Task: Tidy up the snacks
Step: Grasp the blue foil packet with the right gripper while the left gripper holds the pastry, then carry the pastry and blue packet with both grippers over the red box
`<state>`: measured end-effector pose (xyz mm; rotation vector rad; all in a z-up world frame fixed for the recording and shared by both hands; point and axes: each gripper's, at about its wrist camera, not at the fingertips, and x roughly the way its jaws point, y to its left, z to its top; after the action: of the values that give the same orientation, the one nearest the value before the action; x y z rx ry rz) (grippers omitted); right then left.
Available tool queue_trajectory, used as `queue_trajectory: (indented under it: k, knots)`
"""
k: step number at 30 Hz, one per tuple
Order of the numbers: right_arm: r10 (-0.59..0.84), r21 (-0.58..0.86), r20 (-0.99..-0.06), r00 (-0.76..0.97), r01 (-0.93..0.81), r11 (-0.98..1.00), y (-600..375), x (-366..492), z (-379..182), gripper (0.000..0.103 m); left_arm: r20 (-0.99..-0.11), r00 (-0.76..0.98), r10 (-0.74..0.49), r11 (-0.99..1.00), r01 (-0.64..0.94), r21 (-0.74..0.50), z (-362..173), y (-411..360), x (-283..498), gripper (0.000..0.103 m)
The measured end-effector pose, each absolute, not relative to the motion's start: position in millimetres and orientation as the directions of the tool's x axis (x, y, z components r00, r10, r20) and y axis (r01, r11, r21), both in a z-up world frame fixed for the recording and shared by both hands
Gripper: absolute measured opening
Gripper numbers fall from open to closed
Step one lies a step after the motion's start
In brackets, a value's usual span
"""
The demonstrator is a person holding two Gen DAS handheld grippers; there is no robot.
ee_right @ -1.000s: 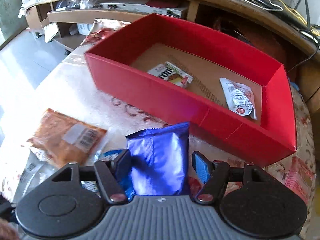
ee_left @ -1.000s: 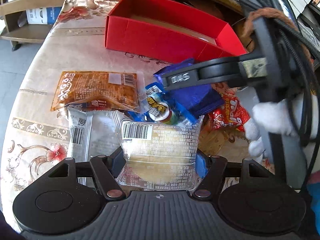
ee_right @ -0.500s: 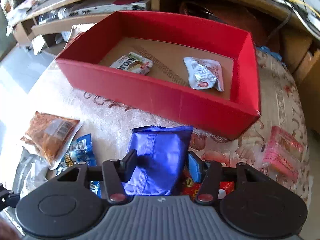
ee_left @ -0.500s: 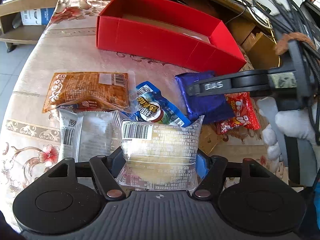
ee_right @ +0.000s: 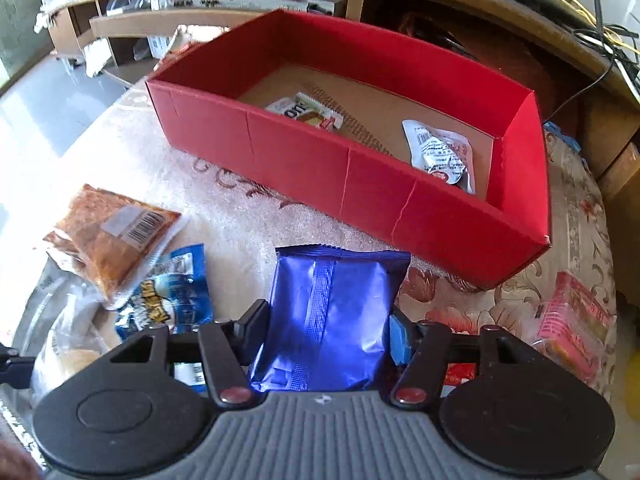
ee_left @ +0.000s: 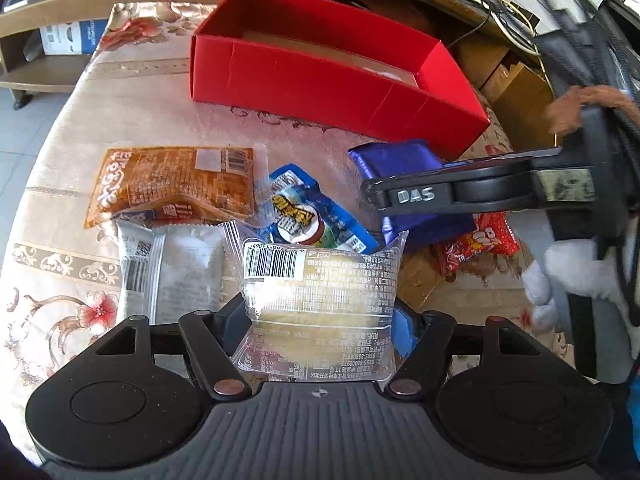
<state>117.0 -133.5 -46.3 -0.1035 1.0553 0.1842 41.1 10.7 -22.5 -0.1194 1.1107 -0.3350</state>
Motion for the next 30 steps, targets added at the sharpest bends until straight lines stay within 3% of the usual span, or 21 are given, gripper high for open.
queue_trajectory:
  k: [10, 30]
  knots:
    - [0.160, 0.075, -0.814, 0.558, -0.173, 0.982, -152.1, 100.9, -7.7, 0.056, -0.820, 0.485, -0.305, 0.951, 0.203, -0.233, 0.3, 9.7, 51.8, 0.075]
    - [0.134, 0.030, -0.770, 0.624, -0.174, 0.984, -153.8, 89.2, 11.9, 0.056, -0.775, 0.587, -0.234, 0.970, 0.193, -0.146, 17.1, -2.3, 83.5, 0.075]
